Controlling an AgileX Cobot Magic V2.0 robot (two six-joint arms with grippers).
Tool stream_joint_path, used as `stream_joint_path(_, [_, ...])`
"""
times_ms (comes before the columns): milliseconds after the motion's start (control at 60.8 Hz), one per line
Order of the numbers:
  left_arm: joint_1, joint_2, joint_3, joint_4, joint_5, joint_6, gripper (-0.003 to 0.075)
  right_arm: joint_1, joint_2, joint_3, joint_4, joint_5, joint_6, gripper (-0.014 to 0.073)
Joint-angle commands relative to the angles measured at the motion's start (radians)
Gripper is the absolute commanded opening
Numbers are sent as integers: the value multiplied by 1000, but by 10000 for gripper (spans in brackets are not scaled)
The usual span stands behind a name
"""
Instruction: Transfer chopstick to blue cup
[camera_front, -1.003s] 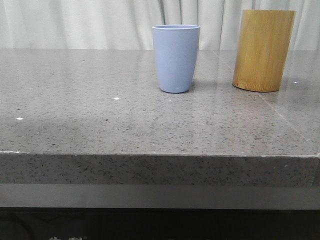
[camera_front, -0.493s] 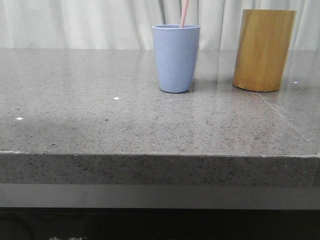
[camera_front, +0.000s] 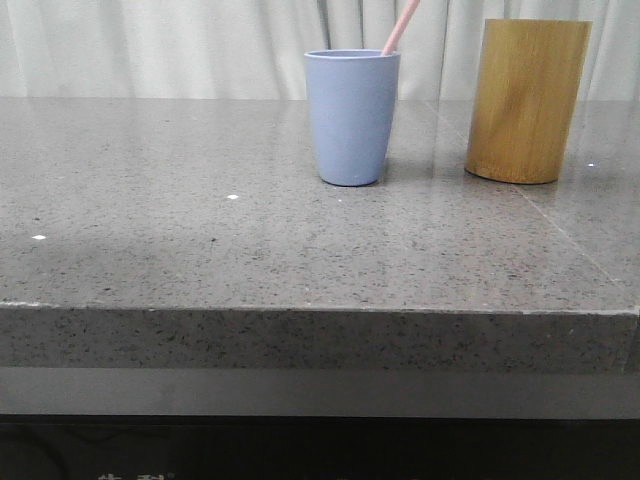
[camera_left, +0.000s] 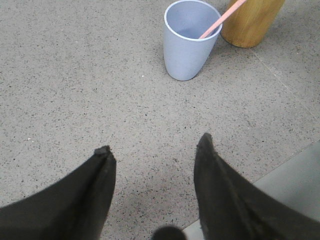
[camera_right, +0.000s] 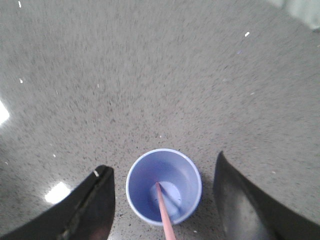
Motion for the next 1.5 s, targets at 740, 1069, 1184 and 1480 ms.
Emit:
stream_joint_path(740, [2, -17, -27, -15, -77, 0, 367, -137, -886, 929, -186, -136, 157, 458])
stream_joint_path(1069, [2, -17, -27, -15, -81, 0, 361, -137, -1132, 1096, -185, -182, 176, 456])
stream_joint_path(1184, [2, -17, -27, -15, -85, 0, 257, -137, -1155, 1098, -183, -170, 176, 380])
stream_joint_path(1480, [2, -17, -27, -15, -101, 0, -19, -137, -1156, 1098, -174, -163, 176, -81])
